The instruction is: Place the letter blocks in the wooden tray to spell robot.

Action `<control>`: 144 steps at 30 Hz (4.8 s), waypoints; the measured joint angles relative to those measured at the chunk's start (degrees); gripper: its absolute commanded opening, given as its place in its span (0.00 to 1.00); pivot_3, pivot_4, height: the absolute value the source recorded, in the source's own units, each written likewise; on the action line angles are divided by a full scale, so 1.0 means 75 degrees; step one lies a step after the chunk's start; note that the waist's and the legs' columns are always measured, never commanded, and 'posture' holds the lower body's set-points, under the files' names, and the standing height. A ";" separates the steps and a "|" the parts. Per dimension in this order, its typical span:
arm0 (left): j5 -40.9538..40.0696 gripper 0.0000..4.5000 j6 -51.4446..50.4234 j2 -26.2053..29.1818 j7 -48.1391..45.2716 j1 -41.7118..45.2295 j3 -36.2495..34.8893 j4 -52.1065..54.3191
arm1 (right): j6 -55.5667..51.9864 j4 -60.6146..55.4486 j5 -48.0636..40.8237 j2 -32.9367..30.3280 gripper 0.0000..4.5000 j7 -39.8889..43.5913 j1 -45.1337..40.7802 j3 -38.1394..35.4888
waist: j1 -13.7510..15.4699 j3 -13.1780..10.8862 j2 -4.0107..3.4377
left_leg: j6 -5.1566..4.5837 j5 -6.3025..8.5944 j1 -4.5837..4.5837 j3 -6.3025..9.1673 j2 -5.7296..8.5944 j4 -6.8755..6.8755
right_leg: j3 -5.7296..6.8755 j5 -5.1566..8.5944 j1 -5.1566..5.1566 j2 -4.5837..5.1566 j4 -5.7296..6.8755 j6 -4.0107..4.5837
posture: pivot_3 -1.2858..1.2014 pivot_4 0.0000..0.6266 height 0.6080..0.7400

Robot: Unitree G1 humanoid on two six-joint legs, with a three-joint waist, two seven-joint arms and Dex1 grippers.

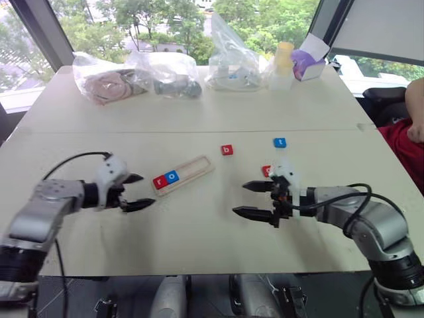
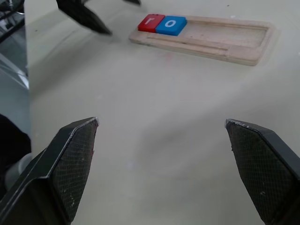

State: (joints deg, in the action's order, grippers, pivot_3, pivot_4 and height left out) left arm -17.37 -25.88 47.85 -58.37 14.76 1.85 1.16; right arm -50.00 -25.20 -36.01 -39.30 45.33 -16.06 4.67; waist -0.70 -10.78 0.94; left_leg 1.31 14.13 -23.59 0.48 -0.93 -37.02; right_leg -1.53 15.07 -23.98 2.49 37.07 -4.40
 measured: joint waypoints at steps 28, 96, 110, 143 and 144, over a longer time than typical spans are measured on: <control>0.0983 0.73 0.1242 -0.0925 0.0082 0.0790 0.0548 -0.1058 | 0.0086 -0.0068 0.0432 0.0202 1.00 -0.0561 0.0543 -0.0133 | 0.0010 0.0024 -0.0011 | -0.0001 0.0000 0.0044 0.0001 0.0014 -0.0024 | 0.0010 0.0011 0.0067 0.0006 0.0008 -0.0011 | 0.52 0.24 1.00; -0.1988 1.00 -0.2000 -0.0277 0.1100 0.0405 -0.1727 0.2815 | 0.2206 0.7564 0.4120 0.5093 0.27 -0.5043 -0.4302 0.0059 | -0.0247 0.0012 0.0008 | -0.0005 0.0002 0.0021 -0.0022 -0.0105 -0.0009 | -0.0023 -0.0045 -0.0032 -0.0131 0.0063 0.0028 | 0.52 0.24 1.00; -0.1752 1.00 -0.1575 -0.1350 0.0438 0.1286 0.0824 0.2495 | -0.3771 -0.1657 0.3874 0.4856 0.27 -0.5877 -0.0405 -0.1898 | -0.0088 0.0013 0.0000 | -0.0003 0.0001 0.0013 -0.0024 -0.0106 -0.0007 | -0.0034 -0.0036 -0.0048 -0.0175 0.0063 0.0051 | 0.52 0.24 1.00; -0.1822 1.00 -0.1531 -0.0282 -0.1886 0.1934 0.1164 0.2434 | 0.3205 0.2202 0.2544 -0.0701 0.99 0.1649 0.1721 -0.2365 | -0.0070 0.0008 0.0012 | -0.0018 0.0010 0.0028 -0.0100 -0.0120 -0.0018 | -0.0113 -0.0025 -0.0040 -0.0215 0.0029 0.0065 | 0.52 0.24 1.00; -0.1824 1.00 -0.1559 -0.0282 -0.1876 0.1973 0.1164 0.2450 | 0.3532 0.2508 0.2565 -0.0753 0.99 0.1871 0.1629 -0.2191 | -0.0077 0.0008 0.0011 | -0.0018 0.0010 0.0030 -0.0102 -0.0120 -0.0018 | -0.0116 -0.0026 -0.0040 -0.0217 0.0033 0.0063 | 0.52 0.24 1.00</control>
State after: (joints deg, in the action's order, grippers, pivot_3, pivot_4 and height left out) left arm -31.05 -37.58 45.74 -72.44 29.56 10.58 19.53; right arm -23.51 -6.39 -16.77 -44.95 59.37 -3.85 -11.76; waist -1.29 -10.72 1.03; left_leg 1.17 14.21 -23.37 -0.28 -1.84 -37.15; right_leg -2.40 14.87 -24.28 0.86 37.31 -3.93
